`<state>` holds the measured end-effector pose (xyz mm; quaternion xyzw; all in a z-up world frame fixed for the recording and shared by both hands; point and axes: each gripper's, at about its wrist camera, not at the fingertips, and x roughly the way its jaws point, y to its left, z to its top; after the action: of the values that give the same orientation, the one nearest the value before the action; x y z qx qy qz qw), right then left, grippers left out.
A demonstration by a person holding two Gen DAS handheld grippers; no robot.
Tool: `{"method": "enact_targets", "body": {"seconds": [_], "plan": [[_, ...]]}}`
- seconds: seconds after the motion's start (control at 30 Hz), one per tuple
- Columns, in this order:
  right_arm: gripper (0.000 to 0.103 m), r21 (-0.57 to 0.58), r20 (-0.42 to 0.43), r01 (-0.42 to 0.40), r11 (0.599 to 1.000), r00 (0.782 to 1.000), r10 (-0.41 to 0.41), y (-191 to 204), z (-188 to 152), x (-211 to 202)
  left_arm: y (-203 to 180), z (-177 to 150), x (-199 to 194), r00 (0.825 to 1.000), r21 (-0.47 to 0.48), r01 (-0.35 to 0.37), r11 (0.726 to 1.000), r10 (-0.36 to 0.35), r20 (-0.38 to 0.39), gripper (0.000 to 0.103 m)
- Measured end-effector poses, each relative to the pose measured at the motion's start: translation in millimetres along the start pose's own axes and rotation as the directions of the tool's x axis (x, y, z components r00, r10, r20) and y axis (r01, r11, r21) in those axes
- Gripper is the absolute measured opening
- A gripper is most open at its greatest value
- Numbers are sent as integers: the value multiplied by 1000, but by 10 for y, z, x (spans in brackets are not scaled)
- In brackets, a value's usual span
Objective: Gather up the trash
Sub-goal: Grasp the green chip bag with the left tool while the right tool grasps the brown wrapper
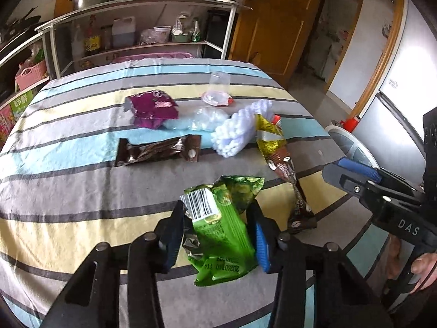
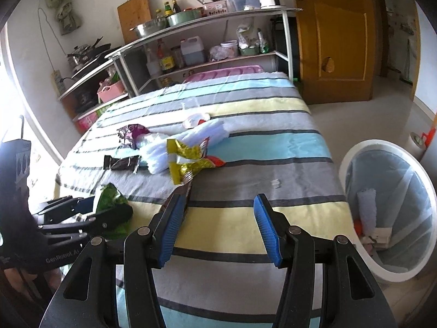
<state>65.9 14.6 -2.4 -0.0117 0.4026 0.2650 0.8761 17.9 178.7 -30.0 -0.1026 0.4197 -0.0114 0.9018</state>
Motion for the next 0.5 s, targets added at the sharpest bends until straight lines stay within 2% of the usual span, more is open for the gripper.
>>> {"method": "enact_targets", "body": {"seconds": [0.17,0.5], "plan": [[54,-8,-18,-22,1000,1000,22,74,-4,48,74,-25,-61,1000,-8,-23,1000,23,18,41],[54,-32,-77,-71,997,995,68,273,-11,234,194,-42,-132,999,-34,-38,999,39,28,40]]}}
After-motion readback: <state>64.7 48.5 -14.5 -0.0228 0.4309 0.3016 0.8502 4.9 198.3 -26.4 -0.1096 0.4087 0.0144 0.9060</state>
